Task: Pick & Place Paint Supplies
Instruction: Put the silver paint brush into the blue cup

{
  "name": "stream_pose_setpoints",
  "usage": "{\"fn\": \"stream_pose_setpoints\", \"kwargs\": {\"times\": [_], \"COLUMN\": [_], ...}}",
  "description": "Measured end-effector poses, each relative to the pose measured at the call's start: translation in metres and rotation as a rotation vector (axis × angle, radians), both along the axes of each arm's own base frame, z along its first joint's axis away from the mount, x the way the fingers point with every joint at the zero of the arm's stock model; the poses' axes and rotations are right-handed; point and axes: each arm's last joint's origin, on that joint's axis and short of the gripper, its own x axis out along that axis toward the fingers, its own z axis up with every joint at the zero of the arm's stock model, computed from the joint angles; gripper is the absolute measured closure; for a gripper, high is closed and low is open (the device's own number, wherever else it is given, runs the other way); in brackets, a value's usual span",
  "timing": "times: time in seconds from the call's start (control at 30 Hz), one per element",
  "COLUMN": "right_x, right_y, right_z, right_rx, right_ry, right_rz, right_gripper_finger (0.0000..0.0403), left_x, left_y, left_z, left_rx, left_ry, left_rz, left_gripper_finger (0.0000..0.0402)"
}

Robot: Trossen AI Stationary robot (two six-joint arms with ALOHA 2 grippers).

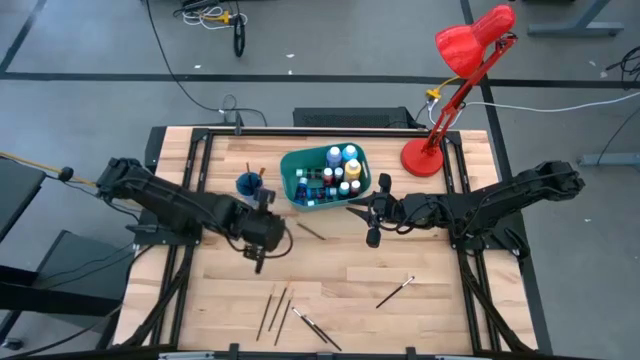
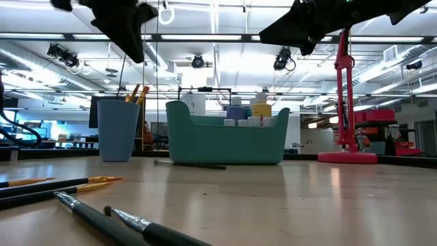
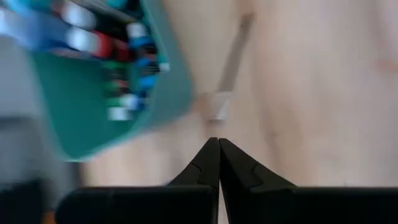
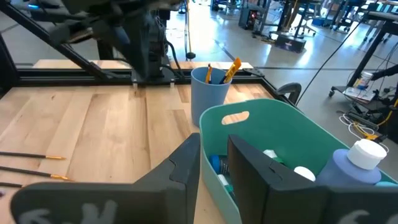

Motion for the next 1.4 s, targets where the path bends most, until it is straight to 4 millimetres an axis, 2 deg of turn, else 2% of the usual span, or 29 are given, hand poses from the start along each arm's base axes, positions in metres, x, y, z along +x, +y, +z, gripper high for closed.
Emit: {"fn": "stream_pose_setpoints", "kwargs": {"times": [0.1, 0.27, 0.43, 0.57, 0.7, 0.93, 1.1, 1.23, 1.4], "right_x": [0.0, 0.0, 0.0, 0.004, 0.008, 0.023, 0.035, 0.045, 0.054], "right_y": [0.0, 0.0, 0.001, 0.003, 0.003, 0.004, 0.009, 0.012, 0.01], "right_z": [0.0, -0.001, -0.004, -0.01, -0.013, -0.029, -0.058, -0.085, -0.111], "right_rx": [0.0, 0.002, 0.024, 0.024, -0.072, -0.042, 0.099, 0.12, 0.117], "right_ry": [0.0, 0.006, 0.034, 0.049, 0.069, 0.053, 0.122, 0.188, 0.175], "right_rz": [0.001, 0.004, 0.041, 0.07, 0.07, 0.056, 0.126, 0.157, 0.017], "right_gripper_finger": [0.0319, 0.0319, 0.0319, 0.0319, 0.0319, 0.0319, 0.0319, 0.0319, 0.0319], "left_x": [0.011, 0.025, 0.021, 0.013, 0.008, 0.009, 0.009, 0.009, 0.009], "left_y": [0.002, -0.002, 0.008, 0.013, 0.013, 0.01, 0.01, 0.01, 0.01], "left_z": [-0.007, -0.047, -0.08, -0.096, -0.103, -0.102, -0.102, -0.102, -0.102], "left_rx": [-0.169, -0.187, -0.226, -0.279, -0.295, -0.321, -0.321, -0.32, -0.332], "left_ry": [-0.071, -0.181, -0.259, -0.25, -0.232, -0.262, -0.263, -0.262, -0.268], "left_rz": [0.047, -0.054, 0.033, 0.147, 0.18, 0.187, 0.191, 0.189, 0.208], "left_gripper_finger": [0.0378, 0.0343, 0.0319, 0.0316, 0.0319, 0.0318, 0.0319, 0.0317, 0.032]}}
